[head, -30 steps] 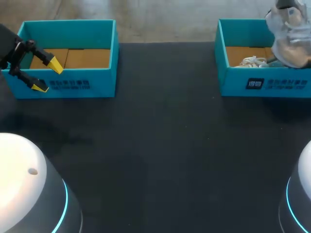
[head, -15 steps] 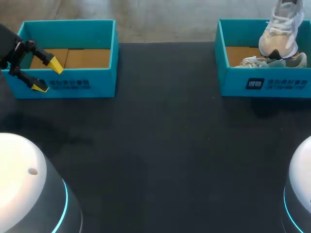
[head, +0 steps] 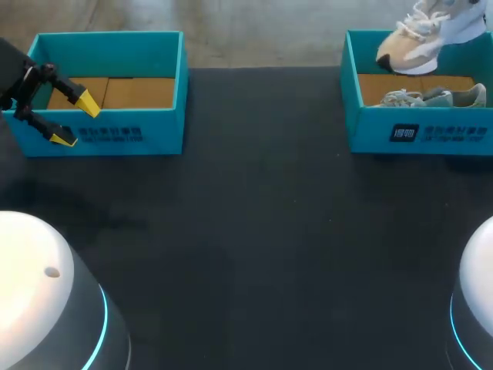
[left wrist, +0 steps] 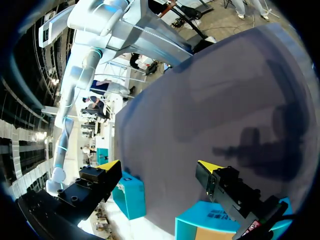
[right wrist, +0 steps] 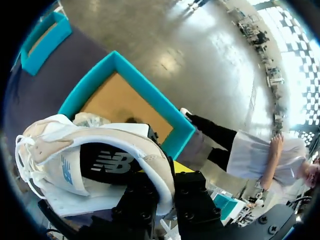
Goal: Take the shoe out of the shoebox, open the shoe tongue, remove and reinsert the insole, then place the shoe into the shoebox
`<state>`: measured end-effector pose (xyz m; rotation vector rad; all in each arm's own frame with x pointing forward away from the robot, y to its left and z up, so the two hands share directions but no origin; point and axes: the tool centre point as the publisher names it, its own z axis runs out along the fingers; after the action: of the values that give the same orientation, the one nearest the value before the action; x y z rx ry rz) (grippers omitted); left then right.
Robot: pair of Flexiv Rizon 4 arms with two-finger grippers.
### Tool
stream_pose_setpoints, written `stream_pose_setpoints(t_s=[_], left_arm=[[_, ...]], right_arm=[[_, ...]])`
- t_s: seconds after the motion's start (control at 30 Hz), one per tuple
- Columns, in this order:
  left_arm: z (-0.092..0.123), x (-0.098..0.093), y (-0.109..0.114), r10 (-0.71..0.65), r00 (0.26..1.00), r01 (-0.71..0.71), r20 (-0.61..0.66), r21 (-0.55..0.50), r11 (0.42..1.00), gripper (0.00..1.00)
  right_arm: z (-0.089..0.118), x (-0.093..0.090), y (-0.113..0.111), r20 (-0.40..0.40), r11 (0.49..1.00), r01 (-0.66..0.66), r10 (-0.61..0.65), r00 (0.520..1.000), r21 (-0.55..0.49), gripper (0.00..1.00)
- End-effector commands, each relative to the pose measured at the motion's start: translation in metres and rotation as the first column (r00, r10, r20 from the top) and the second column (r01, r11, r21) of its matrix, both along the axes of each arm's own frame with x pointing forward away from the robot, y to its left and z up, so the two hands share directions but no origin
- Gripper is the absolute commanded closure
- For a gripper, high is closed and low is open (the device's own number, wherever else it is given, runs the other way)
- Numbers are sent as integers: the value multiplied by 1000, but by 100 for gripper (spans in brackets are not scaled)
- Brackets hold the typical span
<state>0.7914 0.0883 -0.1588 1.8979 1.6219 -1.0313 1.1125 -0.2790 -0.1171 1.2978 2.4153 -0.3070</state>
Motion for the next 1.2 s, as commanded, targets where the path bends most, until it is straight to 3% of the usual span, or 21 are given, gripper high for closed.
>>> stream_pose_setpoints(t_s=[0.03, 0.13, 0.8, 0.9, 1.0, 1.2], left_arm=[[0, -1, 0, 0, 1000, 0, 2, 2, 1000, 0], [0, -1, 0, 0, 1000, 0, 2, 2, 1000, 0], [0, -1, 0, 0, 1000, 0, 2, 2, 1000, 0], [0, -1, 0, 0, 1000, 0, 2, 2, 1000, 0], [0, -1, 0, 0, 1000, 0, 2, 2, 1000, 0], [0, -1, 0, 0, 1000, 0, 2, 2, 1000, 0]], right_arm=[[0, -5, -9, 79, 972, 230, -233, 969, 37, 100], [-1, -12, -20, 92, 955, 293, -297, 950, 55, 100], [-1, -12, -20, 92, 955, 293, -297, 950, 55, 100], [-5, -6, -31, 83, 872, 481, -488, 869, 91, 100], [-7, -10, -38, 93, 821, 557, -568, 818, 124, 100], [-11, -17, -45, 117, 772, 611, -632, 766, 175, 100]])
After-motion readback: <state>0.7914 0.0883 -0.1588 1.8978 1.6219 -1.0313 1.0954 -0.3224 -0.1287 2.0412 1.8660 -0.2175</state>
